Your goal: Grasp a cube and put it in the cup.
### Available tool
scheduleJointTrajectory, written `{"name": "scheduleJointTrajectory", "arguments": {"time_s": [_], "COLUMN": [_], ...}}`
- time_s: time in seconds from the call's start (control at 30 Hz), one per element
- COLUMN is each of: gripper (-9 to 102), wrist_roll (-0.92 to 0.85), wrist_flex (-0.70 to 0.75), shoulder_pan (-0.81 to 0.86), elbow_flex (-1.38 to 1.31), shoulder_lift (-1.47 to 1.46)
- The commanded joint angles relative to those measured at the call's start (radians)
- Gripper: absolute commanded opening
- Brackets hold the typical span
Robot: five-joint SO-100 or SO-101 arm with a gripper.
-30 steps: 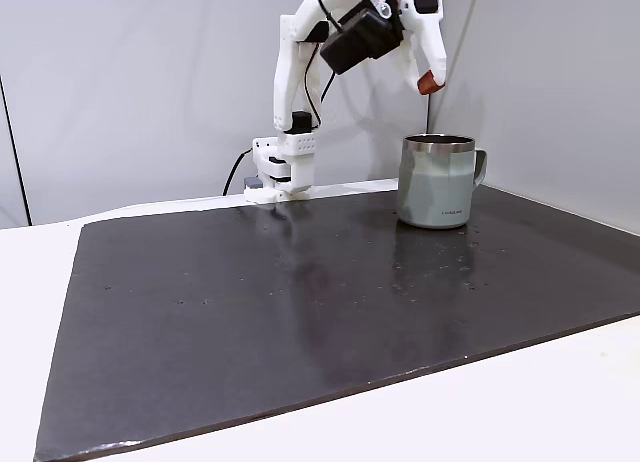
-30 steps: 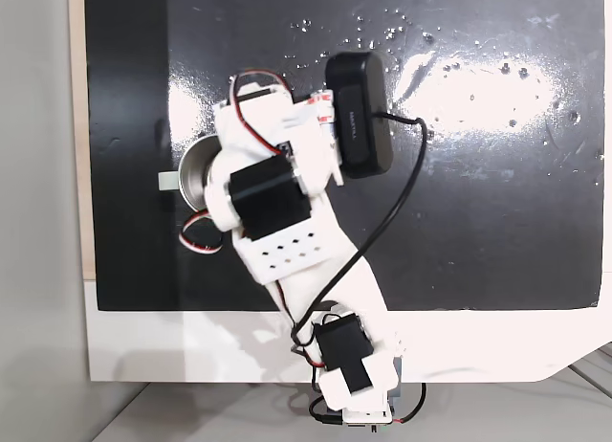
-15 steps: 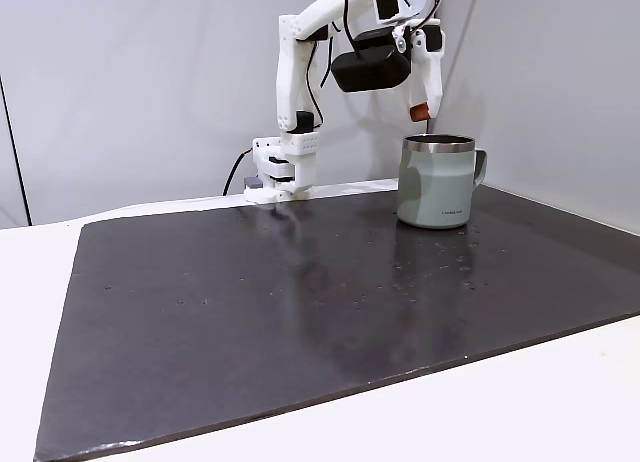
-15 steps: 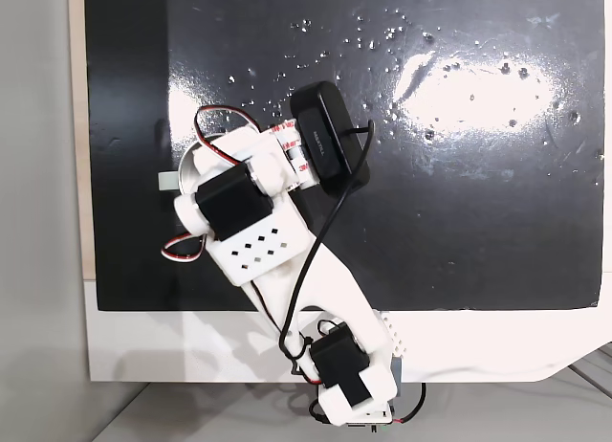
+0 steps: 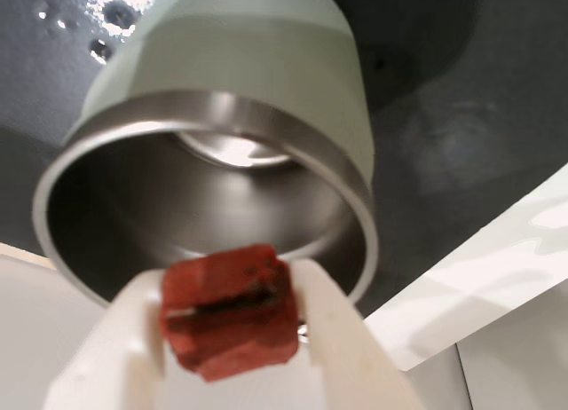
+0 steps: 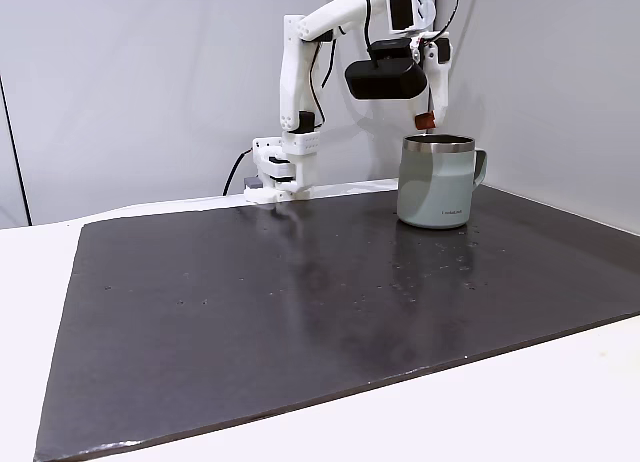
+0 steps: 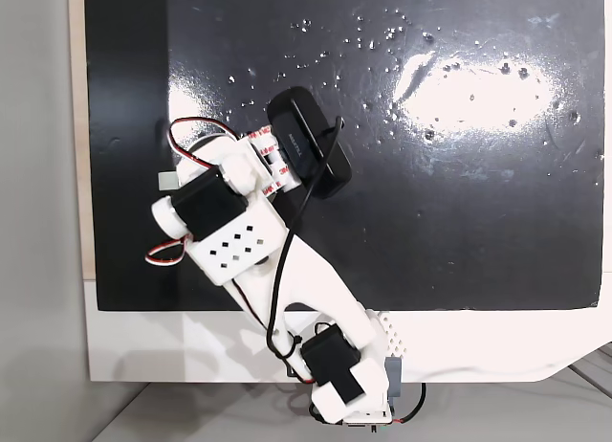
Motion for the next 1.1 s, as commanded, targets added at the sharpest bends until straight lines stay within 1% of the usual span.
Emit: {"name": "scheduleJointTrajectory", "arguments": {"time_s": [0.0,0.07,0.17,0.27,1.07], "gripper": [3,7,22,26,25], "wrist_roll": [-0.008,-0.008,-0.008,-0.002,-0.012], "wrist_flex": [0.008,0.008,0.008,0.008,0.006], "shoulder_pan": [-0.018,-0.021,-0.021,-0.02,-0.046], "elbow_flex": [-0.003,0.009,0.015,0.009,0.04], "shoulder_lift": [0.005,0.008,0.009,0.017,0.041]}}
